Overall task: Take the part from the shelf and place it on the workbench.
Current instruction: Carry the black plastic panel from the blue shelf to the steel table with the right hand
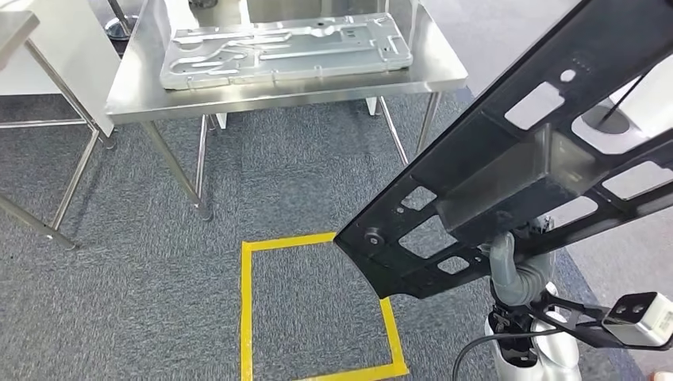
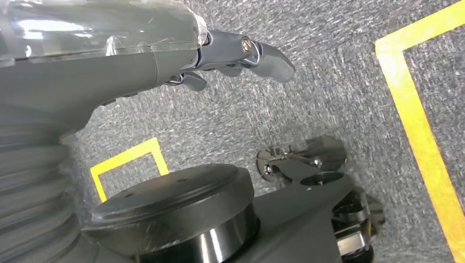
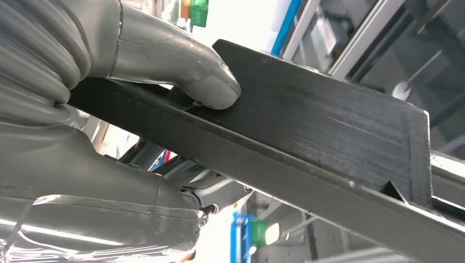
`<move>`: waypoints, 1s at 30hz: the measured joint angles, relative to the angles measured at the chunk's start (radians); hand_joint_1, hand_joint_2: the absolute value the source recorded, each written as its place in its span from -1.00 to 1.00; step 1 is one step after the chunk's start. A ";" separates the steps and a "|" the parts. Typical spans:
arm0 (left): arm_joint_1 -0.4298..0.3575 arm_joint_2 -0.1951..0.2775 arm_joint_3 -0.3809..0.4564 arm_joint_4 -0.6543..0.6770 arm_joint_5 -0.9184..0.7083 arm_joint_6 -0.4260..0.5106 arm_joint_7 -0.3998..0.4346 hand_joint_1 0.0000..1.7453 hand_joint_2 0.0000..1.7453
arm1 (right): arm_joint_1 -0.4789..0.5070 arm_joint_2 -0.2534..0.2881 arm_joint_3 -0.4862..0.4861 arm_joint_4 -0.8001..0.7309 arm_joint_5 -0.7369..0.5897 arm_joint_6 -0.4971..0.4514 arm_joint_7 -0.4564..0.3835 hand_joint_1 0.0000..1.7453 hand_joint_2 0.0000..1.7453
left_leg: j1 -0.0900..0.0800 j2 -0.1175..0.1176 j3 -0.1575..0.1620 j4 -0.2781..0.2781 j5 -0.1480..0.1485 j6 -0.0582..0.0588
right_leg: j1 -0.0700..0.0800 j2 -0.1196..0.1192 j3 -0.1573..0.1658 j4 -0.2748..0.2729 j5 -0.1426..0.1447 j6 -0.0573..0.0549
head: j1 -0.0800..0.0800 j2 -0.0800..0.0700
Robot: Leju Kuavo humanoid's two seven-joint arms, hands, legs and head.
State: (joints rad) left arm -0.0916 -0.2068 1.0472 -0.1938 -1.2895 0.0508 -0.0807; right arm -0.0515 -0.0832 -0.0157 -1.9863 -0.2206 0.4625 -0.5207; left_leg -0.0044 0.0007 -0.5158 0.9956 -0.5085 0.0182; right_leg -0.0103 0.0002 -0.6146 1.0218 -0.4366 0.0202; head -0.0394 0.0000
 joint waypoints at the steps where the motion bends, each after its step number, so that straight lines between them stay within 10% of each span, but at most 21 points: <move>1: 0.000 0.000 0.000 0.000 0.000 0.000 0.000 -1.00 1.00 | -0.001 0.000 0.001 0.001 -0.001 0.000 0.000 1.00 1.00 | 0.000 0.001 0.002 -0.001 -0.003 -0.005 | 0.001 0.002 0.000 -0.003 -0.003 -0.007 | 0.000 0.000; 4: -0.002 0.000 0.000 0.000 0.000 0.000 0.000 -1.00 1.00 | -0.003 0.000 0.002 0.003 -0.003 -0.001 0.000 1.00 1.00 | 0.002 0.003 -0.006 0.034 -0.032 -0.020 | -0.002 0.004 0.011 -0.009 -0.010 -0.025 | 0.000 0.000; 7: -0.002 0.000 0.000 0.000 -0.001 -0.001 -0.001 -1.00 1.00 | -0.003 -0.001 0.003 0.003 -0.005 -0.002 0.000 1.00 1.00 | 0.007 0.003 -0.109 0.228 -0.109 -0.031 | -0.001 0.003 0.024 -0.011 -0.022 -0.036 | 0.000 0.000; 9: -0.005 0.000 0.001 0.000 0.000 -0.002 -0.003 -1.00 1.00 | -0.001 -0.001 0.004 0.003 -0.005 -0.003 0.000 1.00 1.00 | 0.007 0.003 -0.163 0.302 -0.109 -0.030 | 0.002 0.004 0.035 -0.010 -0.031 -0.038 | 0.000 0.000; 14: 0.000 0.004 0.001 0.000 -0.001 -0.001 -0.003 -1.00 1.00 | -0.001 -0.001 0.008 0.004 -0.003 -0.003 -0.006 1.00 1.00 | -0.006 0.001 -0.078 0.053 0.055 0.006 | 0.008 0.011 0.073 -0.012 -0.058 -0.030 | 0.000 0.000; 19: 0.002 0.004 0.001 0.000 -0.002 0.000 -0.005 -1.00 1.00 | -0.003 0.000 0.009 0.006 -0.002 -0.003 -0.007 1.00 1.00 | -0.002 -0.001 -0.049 -0.004 0.054 0.020 | 0.006 0.008 0.068 0.001 -0.076 -0.002 | 0.000 0.000; 23: 0.000 0.003 0.001 0.000 -0.002 0.000 -0.006 -1.00 1.00 | -0.004 0.000 0.010 0.009 -0.002 -0.002 -0.008 1.00 1.00 | 0.002 0.000 -0.027 -0.017 0.044 0.029 | -0.003 0.006 -0.062 0.222 -0.152 0.019 | 0.000 0.000; 25: 0.002 0.003 0.001 0.000 -0.002 0.000 -0.005 -1.00 1.00 | -0.003 0.000 0.010 0.013 -0.002 -0.002 -0.008 1.00 1.00 | 0.003 -0.001 -0.014 -0.014 0.032 0.026 | -0.010 0.005 -0.095 0.243 -0.121 0.026 | 0.000 0.000; 28: 0.003 0.003 0.001 0.000 -0.002 0.000 -0.004 -1.00 1.00 | -0.005 0.000 0.010 0.015 -0.002 -0.001 -0.008 1.00 1.00 | 0.005 -0.003 0.006 -0.004 0.005 0.013 | -0.014 0.000 -0.031 0.066 -0.007 0.028 | 0.000 0.000; 30: 0.002 0.003 0.001 0.000 -0.002 0.000 -0.004 -1.00 1.00 | -0.006 0.000 0.010 0.016 -0.002 0.000 -0.008 1.00 1.00 | 0.002 -0.004 0.009 0.001 -0.009 0.001 | -0.011 -0.001 -0.005 0.004 0.007 0.018 | 0.000 0.000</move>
State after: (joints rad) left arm -0.0898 -0.2041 1.0483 -0.1938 -1.2917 0.0504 -0.0843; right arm -0.0575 -0.0828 -0.0056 -1.9699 -0.2228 0.4623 -0.5291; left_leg -0.0021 -0.0032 -0.5072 0.9962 -0.5176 0.0197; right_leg -0.0210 -0.0010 -0.6191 1.0257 -0.4300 0.0382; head -0.0395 0.0000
